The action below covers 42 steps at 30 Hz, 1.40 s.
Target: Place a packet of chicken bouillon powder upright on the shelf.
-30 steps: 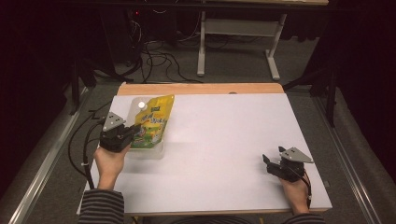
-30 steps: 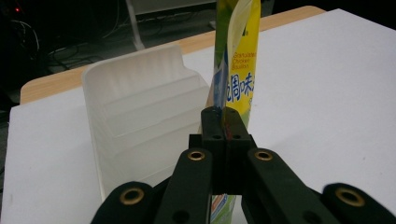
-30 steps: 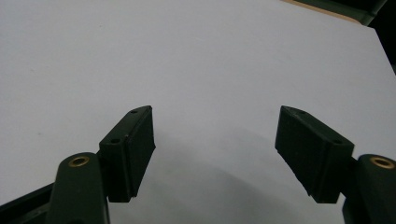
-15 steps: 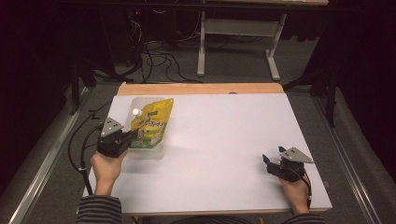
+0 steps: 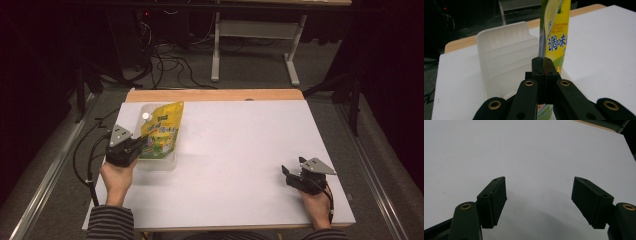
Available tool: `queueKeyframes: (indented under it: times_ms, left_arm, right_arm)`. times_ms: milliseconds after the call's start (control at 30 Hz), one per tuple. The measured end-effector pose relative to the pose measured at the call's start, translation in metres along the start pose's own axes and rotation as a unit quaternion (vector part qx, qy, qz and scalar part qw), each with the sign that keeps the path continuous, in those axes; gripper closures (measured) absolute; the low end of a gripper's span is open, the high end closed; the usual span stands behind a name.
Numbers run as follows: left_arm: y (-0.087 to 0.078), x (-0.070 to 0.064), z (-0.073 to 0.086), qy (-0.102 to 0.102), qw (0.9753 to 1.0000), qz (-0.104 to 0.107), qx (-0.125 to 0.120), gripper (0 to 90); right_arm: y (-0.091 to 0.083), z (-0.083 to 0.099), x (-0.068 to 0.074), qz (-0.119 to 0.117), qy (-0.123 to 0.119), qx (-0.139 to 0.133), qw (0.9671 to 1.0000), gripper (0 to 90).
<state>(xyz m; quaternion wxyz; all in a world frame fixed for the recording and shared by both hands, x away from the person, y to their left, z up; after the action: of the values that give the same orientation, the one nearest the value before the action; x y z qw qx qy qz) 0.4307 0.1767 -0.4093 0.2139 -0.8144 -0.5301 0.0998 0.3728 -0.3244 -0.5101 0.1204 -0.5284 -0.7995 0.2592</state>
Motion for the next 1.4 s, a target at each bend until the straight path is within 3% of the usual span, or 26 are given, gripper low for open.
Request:
queueKeyframes:
  times_ms: [333, 833, 1100, 1267, 1400]
  left_arm:
    - [0.004, -0.007, -0.003, 0.011, 0.9997, 0.012, -0.018, 90.0]
    - [-0.004, 0.008, 0.019, -0.021, 0.9985, 0.001, 0.051, 90.0]
    - [-0.007, 0.010, 0.029, -0.019, 0.9984, 0.003, 0.054, 90.0]
    - [-0.007, 0.012, 0.039, -0.020, 0.9975, 0.001, 0.067, 90.0]
    - [-0.009, 0.011, 0.042, -0.019, 0.9977, 0.010, 0.065, 89.8]
  right_arm:
    - [0.001, 0.000, 0.001, -0.002, -0.004, 0.007, 1.0000, 28.7]
    - [0.000, 0.000, 0.001, 0.000, -0.002, -0.001, 1.0000, 28.7]
    - [0.000, 0.000, 0.001, 0.001, -0.002, 0.002, 1.0000, 28.7]
    - [0.000, 0.000, 0.001, 0.001, -0.004, 0.000, 1.0000, 28.6]
    - [0.000, 0.000, 0.001, 0.001, -0.006, 0.000, 1.0000, 28.6]
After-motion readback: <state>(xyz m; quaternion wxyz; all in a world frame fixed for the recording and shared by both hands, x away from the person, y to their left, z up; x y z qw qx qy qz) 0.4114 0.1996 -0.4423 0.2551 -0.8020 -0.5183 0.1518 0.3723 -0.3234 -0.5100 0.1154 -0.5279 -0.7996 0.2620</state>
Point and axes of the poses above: each handheld gripper's, and its own axes: y roughly forward along the jaws, z roughly out of its underside, x roughly to its left, the point moved 6 cm from there along y, roughly forward along the jaws, and after that the axes turned 7 degrees about -z, right-handed, at the moved point
